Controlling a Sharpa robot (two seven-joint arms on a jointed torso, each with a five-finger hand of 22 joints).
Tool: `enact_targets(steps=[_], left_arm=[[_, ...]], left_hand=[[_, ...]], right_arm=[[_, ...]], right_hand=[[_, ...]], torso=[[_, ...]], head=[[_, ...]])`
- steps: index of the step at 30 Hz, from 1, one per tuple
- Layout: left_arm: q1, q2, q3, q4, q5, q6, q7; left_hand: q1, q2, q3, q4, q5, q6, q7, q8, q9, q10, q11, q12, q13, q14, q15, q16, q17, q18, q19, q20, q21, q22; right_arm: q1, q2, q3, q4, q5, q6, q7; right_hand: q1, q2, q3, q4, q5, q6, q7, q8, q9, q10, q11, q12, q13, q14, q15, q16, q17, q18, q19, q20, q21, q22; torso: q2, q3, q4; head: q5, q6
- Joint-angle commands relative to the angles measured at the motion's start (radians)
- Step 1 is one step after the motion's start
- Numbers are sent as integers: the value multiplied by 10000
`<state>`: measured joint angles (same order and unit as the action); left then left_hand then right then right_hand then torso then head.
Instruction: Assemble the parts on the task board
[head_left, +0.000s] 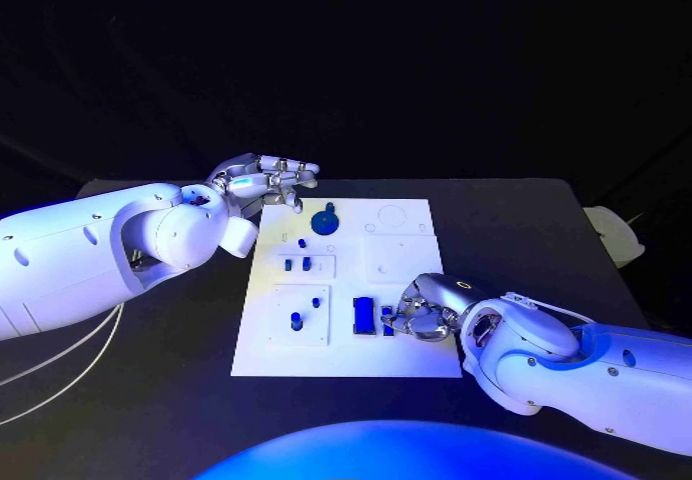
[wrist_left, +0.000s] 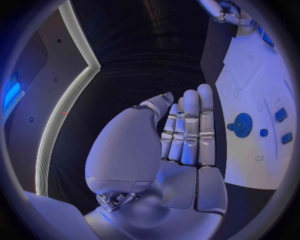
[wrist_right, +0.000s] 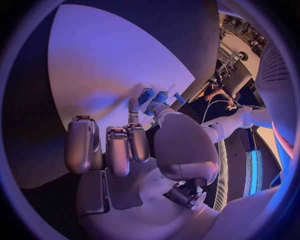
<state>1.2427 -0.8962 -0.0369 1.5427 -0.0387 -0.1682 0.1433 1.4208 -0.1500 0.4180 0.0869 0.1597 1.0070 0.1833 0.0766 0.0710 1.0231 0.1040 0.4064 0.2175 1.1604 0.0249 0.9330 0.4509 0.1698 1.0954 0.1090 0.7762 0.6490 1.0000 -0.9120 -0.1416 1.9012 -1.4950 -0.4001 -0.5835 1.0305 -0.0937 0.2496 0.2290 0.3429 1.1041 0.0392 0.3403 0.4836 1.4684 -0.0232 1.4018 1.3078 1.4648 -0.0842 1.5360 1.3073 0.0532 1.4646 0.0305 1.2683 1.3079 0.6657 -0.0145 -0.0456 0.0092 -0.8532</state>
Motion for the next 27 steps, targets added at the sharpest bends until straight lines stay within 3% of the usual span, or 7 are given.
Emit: enact_targets(steps=[1, 10, 18, 27], left_arm=[[3, 0, 5, 11, -49, 219, 23], [3, 8, 5, -17, -49, 243, 9], [2, 31, 4, -26, -50, 255, 14], [2, 27, 4, -19, -50, 251, 17]], left_hand=[[-75, 35, -57, 10, -17, -69, -11, 48, 11, -63, 17, 63, -18, -50, 11, -48, -14, 148, 21, 41, -30, -17], [-75, 35, -57, 10, -17, -69, -11, 48, 11, -63, 17, 63, -18, -50, 11, -48, -14, 148, 21, 41, -30, -17], [-75, 35, -57, 10, -17, -69, -11, 48, 11, -63, 17, 63, -18, -50, 11, -48, -14, 148, 21, 41, -30, -17], [-75, 35, -57, 10, -17, -69, -11, 48, 11, -63, 17, 63, -18, -50, 11, -48, -14, 148, 21, 41, -30, -17]], right_arm=[[-6, -157, 3, 158, -151, -286, 185], [-52, -522, 1, 461, 69, 160, 510], [-88, -541, 0, 424, 162, 271, 503], [-104, -432, 0, 215, 168, 417, 437]], right_hand=[[-88, -77, -218, 71, 24, 18, 10, 77, 31, 244, -62, 68, 1534, 954, -38, 69, 2145, -1, 239, -62, 45, 1926], [260, -121, -632, -20, -220, 12, -15, 137, 96, 268, -82, 109, 1568, 961, -53, 89, 2179, -12, 258, -76, 113, 1942], [400, -81, -674, -79, -213, 1, -18, 145, 108, 271, -86, 115, 1574, 964, -56, 98, 2195, -15, 262, -79, 130, 1946], [505, -25, -729, -114, -242, 6, -26, 163, 124, 275, -90, 121, 1581, 964, -59, 96, 2193, -16, 264, -81, 136, 1948]], torso=[[-4, 7, -7], [-4, -1, -11], [-1, 4, 11], [1, -14, 9]], head=[[17, 19], [6, 26], [-3, 43], [17, 1]])
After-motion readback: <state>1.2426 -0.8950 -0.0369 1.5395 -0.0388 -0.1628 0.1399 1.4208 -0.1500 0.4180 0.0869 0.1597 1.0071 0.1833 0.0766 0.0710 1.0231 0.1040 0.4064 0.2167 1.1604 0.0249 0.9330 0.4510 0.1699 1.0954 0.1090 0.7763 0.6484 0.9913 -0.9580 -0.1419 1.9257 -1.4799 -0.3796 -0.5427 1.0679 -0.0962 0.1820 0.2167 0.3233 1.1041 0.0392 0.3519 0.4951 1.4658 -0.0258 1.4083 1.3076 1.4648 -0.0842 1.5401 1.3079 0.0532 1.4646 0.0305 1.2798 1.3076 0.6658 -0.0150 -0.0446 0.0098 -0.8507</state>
